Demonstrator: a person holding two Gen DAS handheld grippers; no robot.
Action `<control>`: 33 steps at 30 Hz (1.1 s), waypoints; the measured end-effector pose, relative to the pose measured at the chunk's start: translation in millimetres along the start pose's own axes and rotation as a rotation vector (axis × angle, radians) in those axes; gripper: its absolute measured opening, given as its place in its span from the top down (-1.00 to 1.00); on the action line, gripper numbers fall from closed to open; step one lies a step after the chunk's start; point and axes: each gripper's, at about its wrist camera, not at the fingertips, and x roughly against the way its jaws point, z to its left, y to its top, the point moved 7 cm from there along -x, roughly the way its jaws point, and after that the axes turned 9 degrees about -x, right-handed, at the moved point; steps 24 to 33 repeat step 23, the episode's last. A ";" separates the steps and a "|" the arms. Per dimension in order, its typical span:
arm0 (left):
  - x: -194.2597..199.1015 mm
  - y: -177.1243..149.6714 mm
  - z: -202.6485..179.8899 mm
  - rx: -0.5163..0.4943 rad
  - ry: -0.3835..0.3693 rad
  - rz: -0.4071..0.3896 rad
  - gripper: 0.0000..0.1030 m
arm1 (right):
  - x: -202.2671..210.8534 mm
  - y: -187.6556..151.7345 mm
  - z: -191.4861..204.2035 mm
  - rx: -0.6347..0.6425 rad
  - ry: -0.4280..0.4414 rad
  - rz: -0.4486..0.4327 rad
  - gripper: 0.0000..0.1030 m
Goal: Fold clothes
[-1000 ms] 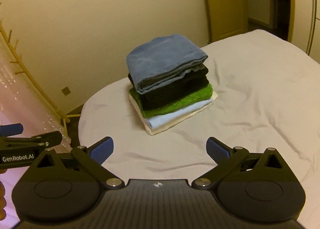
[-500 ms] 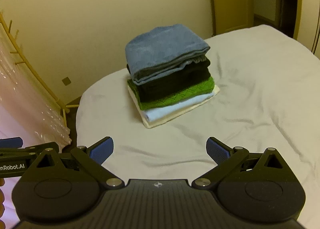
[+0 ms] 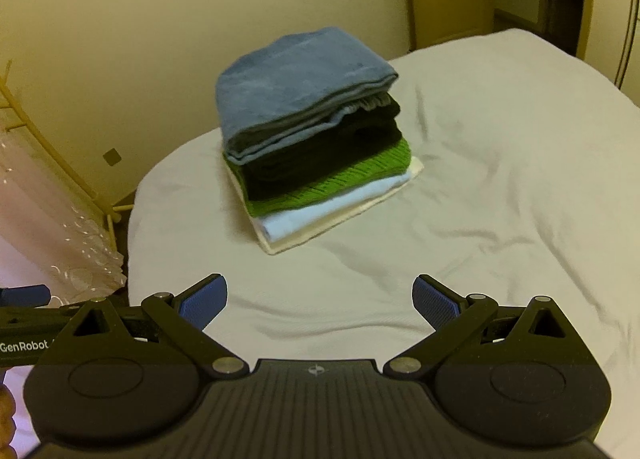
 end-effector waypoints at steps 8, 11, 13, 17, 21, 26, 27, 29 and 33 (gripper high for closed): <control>-17.4 6.5 -4.6 -0.008 -0.012 0.018 -0.98 | -19.0 5.0 -5.3 -0.015 -0.011 0.024 -0.98; -23.5 9.2 -3.6 -0.010 -0.009 0.027 -0.99 | -23.7 6.4 -3.6 -0.018 -0.009 0.028 -0.98; -26.1 10.2 -2.7 -0.008 -0.011 0.032 -0.98 | -25.8 7.4 -2.2 -0.016 -0.009 0.029 -0.98; -26.7 11.5 -0.7 -0.006 -0.014 0.030 -0.98 | -26.8 9.6 0.4 -0.016 -0.006 0.027 -0.98; -20.4 13.6 1.3 -0.004 -0.010 -0.006 -0.99 | -25.1 11.1 3.3 -0.016 -0.005 0.020 -0.98; -16.6 15.4 2.2 -0.009 -0.010 -0.017 -0.99 | -22.6 11.5 4.9 -0.018 -0.005 0.015 -0.98; -16.6 15.4 2.2 -0.009 -0.010 -0.017 -0.99 | -22.6 11.5 4.9 -0.018 -0.005 0.015 -0.98; -16.6 15.4 2.2 -0.009 -0.010 -0.017 -0.99 | -22.6 11.5 4.9 -0.018 -0.005 0.015 -0.98; -16.6 15.4 2.2 -0.009 -0.010 -0.017 -0.99 | -22.6 11.5 4.9 -0.018 -0.005 0.015 -0.98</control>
